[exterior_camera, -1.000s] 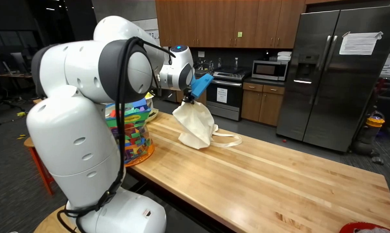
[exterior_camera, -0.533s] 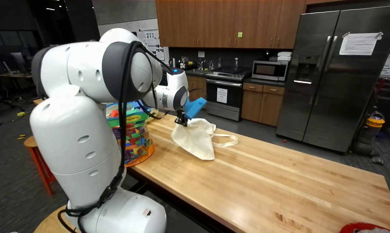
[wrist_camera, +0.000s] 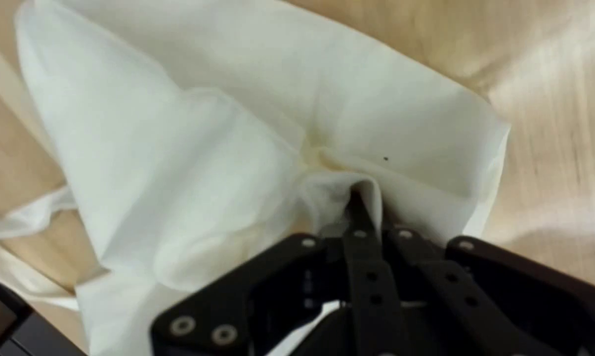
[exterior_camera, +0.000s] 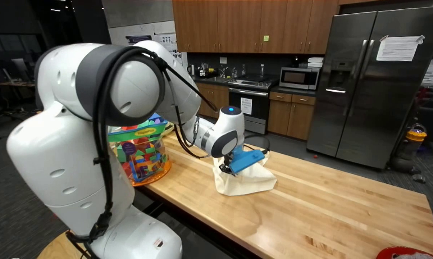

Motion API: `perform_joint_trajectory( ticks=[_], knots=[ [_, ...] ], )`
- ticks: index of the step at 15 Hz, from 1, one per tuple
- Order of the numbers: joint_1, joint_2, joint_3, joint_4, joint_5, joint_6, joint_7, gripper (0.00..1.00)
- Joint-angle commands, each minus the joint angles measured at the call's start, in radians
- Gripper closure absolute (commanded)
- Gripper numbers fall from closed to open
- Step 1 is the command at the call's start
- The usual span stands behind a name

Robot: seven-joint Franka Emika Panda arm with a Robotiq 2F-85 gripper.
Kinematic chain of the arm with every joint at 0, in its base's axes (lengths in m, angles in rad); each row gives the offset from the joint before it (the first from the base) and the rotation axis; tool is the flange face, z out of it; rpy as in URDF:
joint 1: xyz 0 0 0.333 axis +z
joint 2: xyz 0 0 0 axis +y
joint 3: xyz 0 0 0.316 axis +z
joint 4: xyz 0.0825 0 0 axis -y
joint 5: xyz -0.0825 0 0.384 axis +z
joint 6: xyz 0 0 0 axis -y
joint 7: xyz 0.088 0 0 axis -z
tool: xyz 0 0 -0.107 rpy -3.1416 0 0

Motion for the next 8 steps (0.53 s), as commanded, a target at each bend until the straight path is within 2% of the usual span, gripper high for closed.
perform_joint_trajectory(
  ticks=[1, 3, 5, 8],
  knots=[
    [0.003, -0.015, -0.045, -0.028, 0.031, 0.0, -0.019, 0.97],
    [-0.001, -0.039, -0.089, -0.061, 0.07, 0.0, -0.056, 0.87],
    [0.0, -0.05, -0.094, -0.067, 0.07, 0.0, -0.056, 0.75],
    [0.003, -0.051, -0.089, -0.068, 0.07, 0.0, -0.054, 0.73]
  ],
)
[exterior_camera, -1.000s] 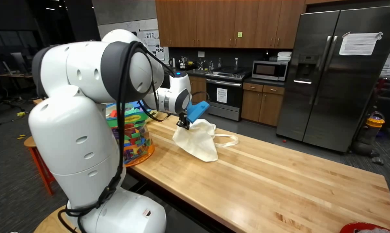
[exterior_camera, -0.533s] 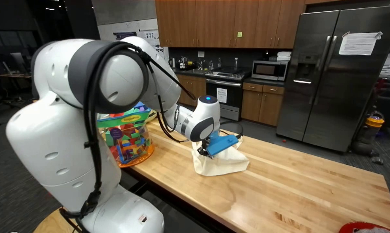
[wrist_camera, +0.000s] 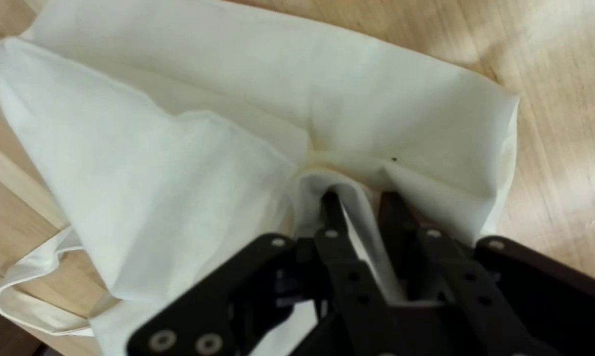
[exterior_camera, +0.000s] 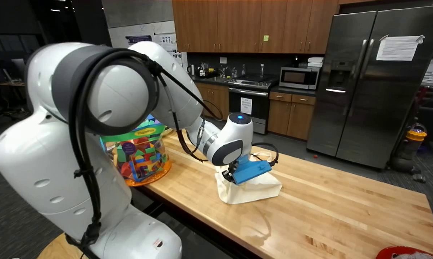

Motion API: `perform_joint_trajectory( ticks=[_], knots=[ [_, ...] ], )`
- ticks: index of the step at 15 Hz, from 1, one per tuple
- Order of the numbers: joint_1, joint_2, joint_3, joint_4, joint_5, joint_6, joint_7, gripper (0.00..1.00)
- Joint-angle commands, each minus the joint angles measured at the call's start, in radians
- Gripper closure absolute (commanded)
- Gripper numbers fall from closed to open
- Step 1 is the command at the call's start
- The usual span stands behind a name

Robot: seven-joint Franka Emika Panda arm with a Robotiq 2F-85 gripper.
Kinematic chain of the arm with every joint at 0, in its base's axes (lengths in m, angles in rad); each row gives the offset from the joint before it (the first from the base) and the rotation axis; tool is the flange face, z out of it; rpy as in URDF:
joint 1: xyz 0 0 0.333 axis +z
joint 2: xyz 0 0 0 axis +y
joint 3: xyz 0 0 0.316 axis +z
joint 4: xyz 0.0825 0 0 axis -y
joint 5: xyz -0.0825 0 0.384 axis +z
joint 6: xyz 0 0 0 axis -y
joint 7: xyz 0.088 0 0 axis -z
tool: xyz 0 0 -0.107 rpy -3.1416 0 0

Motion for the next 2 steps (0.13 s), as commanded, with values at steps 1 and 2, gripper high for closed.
perform_joint_trajectory(
  ticks=[1, 2],
  knots=[
    [0.008, -0.002, -0.009, 0.0, -0.007, -0.001, 0.007, 0.73],
    [0.008, -0.002, -0.01, 0.0, -0.007, -0.001, 0.007, 0.73]
  ],
)
